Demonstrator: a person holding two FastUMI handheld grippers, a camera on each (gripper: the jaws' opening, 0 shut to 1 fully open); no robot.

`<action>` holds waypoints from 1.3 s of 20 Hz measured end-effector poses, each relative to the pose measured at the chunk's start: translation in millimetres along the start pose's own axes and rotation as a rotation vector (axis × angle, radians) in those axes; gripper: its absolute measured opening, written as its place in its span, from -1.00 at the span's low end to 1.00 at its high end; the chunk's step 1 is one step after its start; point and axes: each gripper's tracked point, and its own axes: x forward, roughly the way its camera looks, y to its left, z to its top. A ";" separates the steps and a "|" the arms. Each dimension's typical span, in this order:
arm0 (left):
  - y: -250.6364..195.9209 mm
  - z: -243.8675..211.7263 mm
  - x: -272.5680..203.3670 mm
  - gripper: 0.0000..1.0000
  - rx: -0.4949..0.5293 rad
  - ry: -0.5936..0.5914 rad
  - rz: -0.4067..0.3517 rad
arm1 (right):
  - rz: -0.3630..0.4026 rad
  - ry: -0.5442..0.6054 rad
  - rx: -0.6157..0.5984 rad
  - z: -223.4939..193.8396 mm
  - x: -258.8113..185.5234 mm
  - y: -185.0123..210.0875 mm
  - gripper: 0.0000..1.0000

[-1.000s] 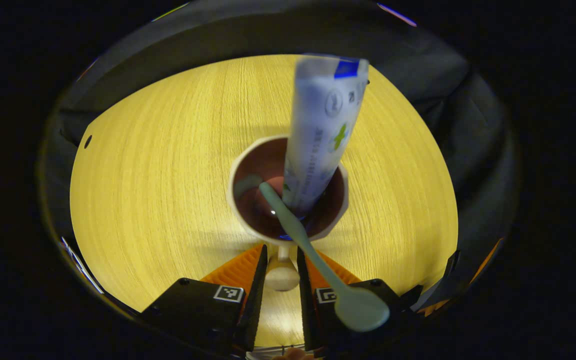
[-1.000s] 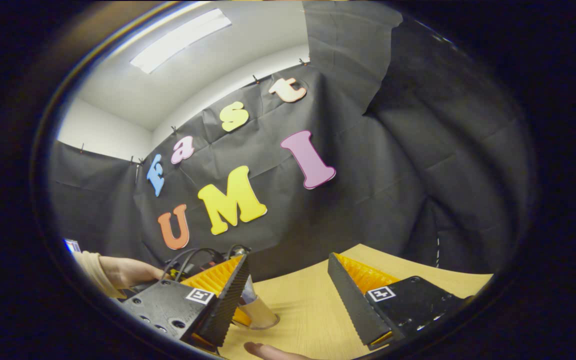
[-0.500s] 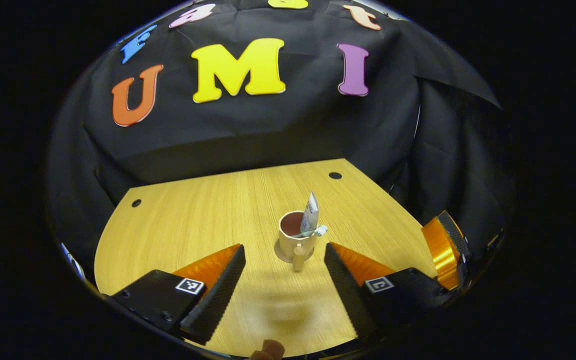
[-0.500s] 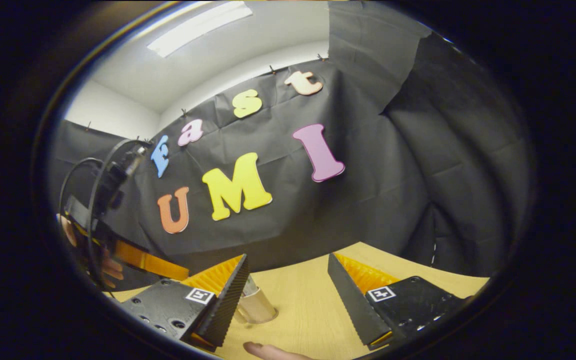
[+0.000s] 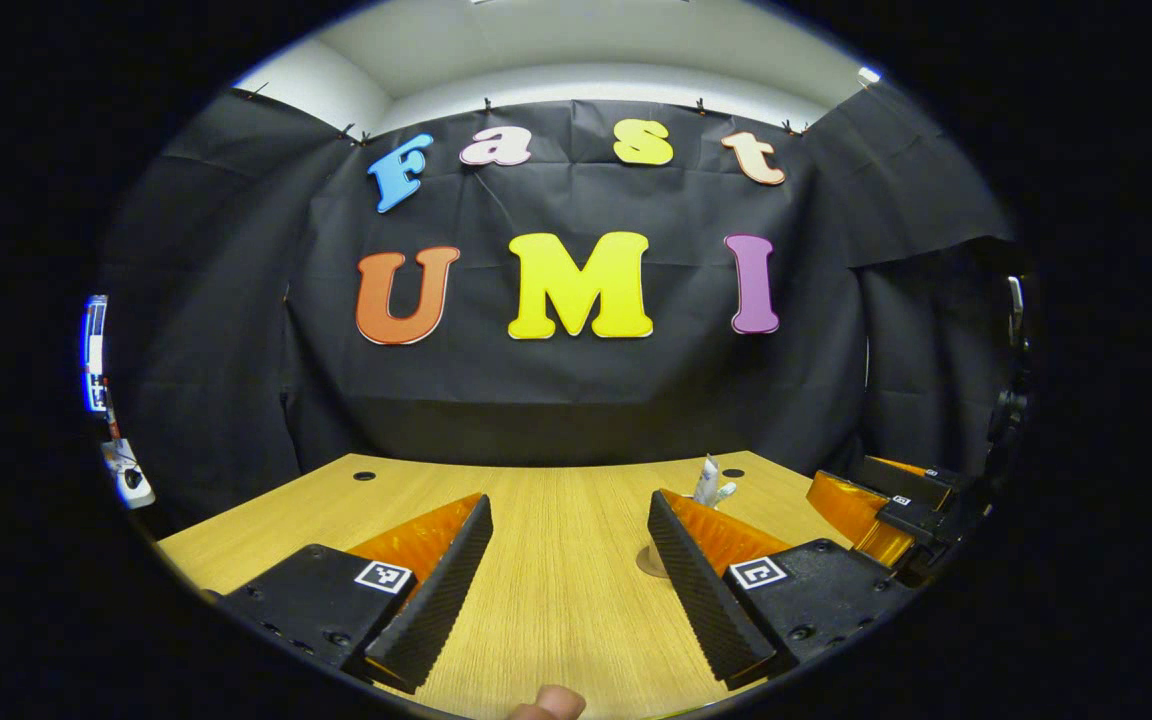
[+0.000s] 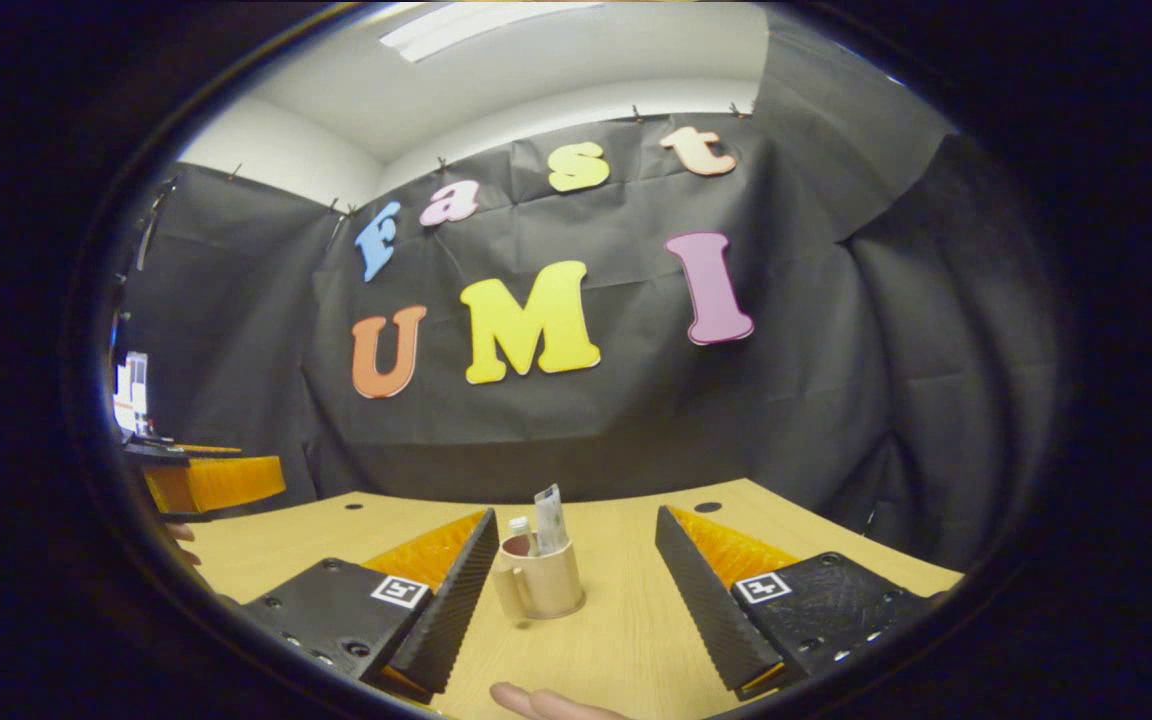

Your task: Put the toothbrush and toothpaste on the desktop into the cup, then pick up the cup and place it on the coaster on the desktop.

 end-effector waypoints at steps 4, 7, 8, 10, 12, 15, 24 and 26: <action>16.1 -7.1 5.5 0.98 -0.034 -0.029 0.025 | 0.023 0.076 -0.054 -15.6 -6.2 34.2 0.90; 29.3 -12.4 -0.5 0.99 -0.025 -0.013 0.045 | 0.055 0.059 -0.049 -7.6 -14.9 53.5 0.90; 32.1 -11.1 -1.8 0.98 -0.027 -0.018 0.048 | 0.047 0.045 -0.056 -3.9 -16.5 54.3 0.89; 32.0 -12.1 -1.0 0.98 -0.039 -0.017 0.040 | 0.029 0.029 -0.050 0.7 -20.5 54.8 0.90; 27.9 -18.2 -0.3 0.98 -0.058 0.006 0.029 | 0.040 0.032 -0.042 1.6 -23.9 58.6 0.90; 19.3 -30.0 2.7 0.98 -0.062 0.043 0.007 | 0.033 0.036 -0.057 1.5 -23.5 52.7 0.89; 11.2 -46.8 8.1 0.99 -0.044 0.076 -0.010 | 0.021 0.031 -0.057 1.9 -21.4 44.2 0.90; 10.6 -46.3 8.0 0.98 -0.044 0.069 -0.013 | 0.019 0.028 -0.057 3.4 -21.9 44.3 0.90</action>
